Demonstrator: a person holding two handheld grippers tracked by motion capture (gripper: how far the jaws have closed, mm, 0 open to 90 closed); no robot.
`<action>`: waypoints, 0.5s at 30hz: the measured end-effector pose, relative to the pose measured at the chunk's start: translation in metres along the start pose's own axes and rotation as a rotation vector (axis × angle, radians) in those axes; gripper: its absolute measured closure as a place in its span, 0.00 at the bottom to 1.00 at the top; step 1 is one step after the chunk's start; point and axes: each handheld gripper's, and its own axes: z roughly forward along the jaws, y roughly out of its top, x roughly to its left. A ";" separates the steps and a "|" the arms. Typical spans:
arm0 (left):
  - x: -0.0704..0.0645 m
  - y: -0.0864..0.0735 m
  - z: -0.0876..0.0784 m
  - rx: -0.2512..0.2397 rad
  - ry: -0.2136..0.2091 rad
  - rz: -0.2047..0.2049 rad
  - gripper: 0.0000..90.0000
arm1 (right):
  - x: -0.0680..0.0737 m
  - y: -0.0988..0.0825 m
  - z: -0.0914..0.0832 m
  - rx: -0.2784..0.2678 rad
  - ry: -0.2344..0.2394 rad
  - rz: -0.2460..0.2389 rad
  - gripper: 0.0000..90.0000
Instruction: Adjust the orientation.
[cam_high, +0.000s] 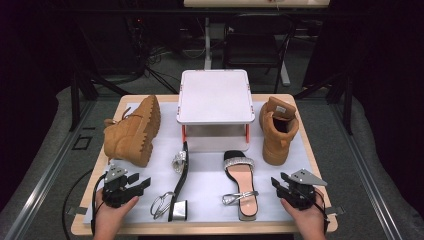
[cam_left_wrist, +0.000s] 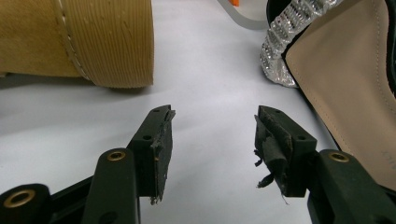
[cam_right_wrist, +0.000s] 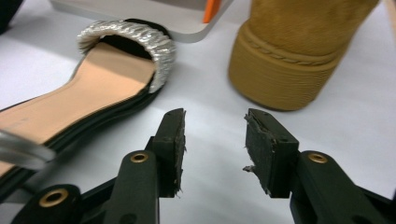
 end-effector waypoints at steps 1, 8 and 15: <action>0.000 0.000 0.000 0.001 0.000 0.016 0.53 | -0.001 0.001 0.000 0.011 0.015 0.020 0.64; -0.004 0.001 0.003 0.007 -0.025 0.035 0.53 | -0.003 0.000 0.001 -0.001 0.057 0.068 0.63; -0.007 0.001 0.003 -0.001 -0.038 0.034 0.51 | 0.000 -0.001 -0.002 -0.036 0.030 0.016 0.57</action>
